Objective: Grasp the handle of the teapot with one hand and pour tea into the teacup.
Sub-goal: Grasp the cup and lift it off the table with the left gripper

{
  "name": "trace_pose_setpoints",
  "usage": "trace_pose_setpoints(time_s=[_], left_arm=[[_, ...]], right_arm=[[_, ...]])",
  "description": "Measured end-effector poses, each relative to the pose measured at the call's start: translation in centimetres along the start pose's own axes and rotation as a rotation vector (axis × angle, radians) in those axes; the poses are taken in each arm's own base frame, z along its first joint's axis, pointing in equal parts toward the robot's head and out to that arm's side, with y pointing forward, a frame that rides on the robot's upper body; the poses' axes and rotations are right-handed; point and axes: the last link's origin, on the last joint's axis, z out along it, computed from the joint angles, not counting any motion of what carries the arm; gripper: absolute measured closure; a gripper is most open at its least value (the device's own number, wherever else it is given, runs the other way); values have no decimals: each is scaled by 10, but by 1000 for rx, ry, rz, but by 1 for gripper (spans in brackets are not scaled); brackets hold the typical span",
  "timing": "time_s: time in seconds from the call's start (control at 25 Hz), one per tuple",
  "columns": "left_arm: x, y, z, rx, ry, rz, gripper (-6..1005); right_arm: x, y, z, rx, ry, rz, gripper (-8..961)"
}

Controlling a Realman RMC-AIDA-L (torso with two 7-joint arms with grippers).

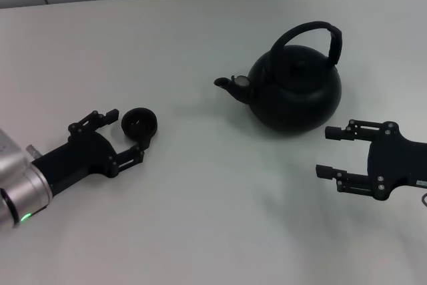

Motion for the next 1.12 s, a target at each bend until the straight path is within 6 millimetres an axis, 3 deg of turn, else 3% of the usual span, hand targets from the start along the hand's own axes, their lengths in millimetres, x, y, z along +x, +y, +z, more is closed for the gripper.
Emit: trace_pose_setpoints(time_s=[0.52,1.12], left_arm=[[7,0,16,-18,-23,17,234],[10,1,19,-24,-9,23,271]], right_arm=[[-1,-2,1,-1,0,-8,300],[-1,-1,1,-4,-3,-5,300]])
